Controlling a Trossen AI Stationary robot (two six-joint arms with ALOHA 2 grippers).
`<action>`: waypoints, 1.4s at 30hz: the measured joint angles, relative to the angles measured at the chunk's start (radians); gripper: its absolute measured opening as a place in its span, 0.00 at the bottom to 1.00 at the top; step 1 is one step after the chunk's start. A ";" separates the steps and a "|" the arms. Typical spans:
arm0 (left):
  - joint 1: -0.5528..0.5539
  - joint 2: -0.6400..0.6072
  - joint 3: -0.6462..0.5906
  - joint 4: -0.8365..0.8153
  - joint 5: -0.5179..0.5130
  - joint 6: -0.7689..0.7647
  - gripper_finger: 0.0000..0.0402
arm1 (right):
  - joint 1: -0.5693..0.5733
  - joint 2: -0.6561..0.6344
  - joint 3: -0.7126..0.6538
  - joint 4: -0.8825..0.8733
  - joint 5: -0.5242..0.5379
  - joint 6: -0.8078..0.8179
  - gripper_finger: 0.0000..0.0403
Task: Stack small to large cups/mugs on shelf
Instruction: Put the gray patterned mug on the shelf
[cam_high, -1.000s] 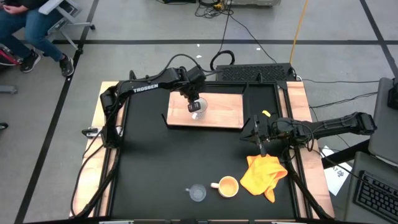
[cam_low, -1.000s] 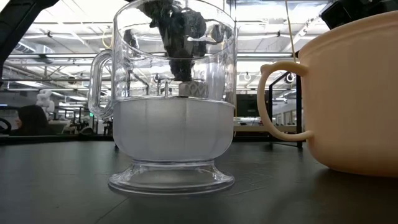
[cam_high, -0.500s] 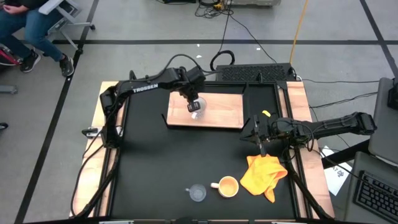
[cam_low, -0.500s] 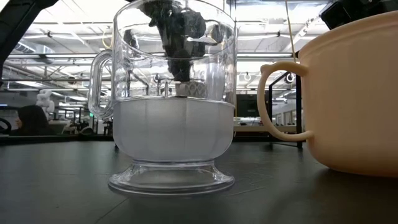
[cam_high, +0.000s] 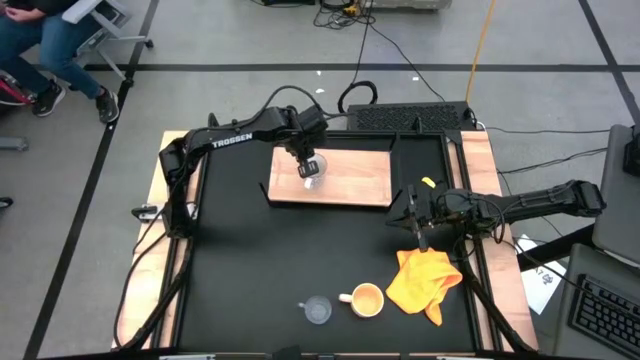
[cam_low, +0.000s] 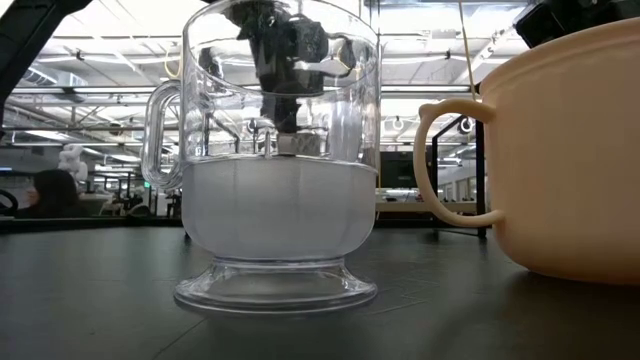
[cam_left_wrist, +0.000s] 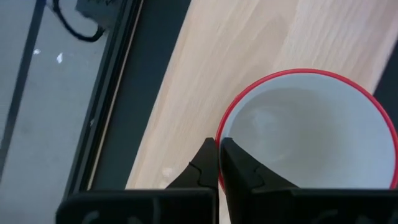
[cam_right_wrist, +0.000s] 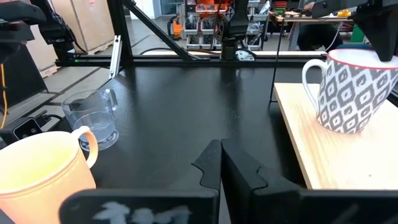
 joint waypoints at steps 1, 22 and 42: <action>0.000 0.000 0.000 -0.007 -0.006 0.000 0.00 | 0.000 0.000 0.000 0.000 0.000 0.001 0.00; 0.038 -0.052 -0.019 -0.095 -0.015 0.001 0.00 | 0.000 0.000 0.000 -0.003 0.000 0.000 0.00; 0.063 -0.234 -0.272 0.084 0.093 0.021 0.05 | 0.000 0.000 0.000 0.028 0.000 -0.017 0.00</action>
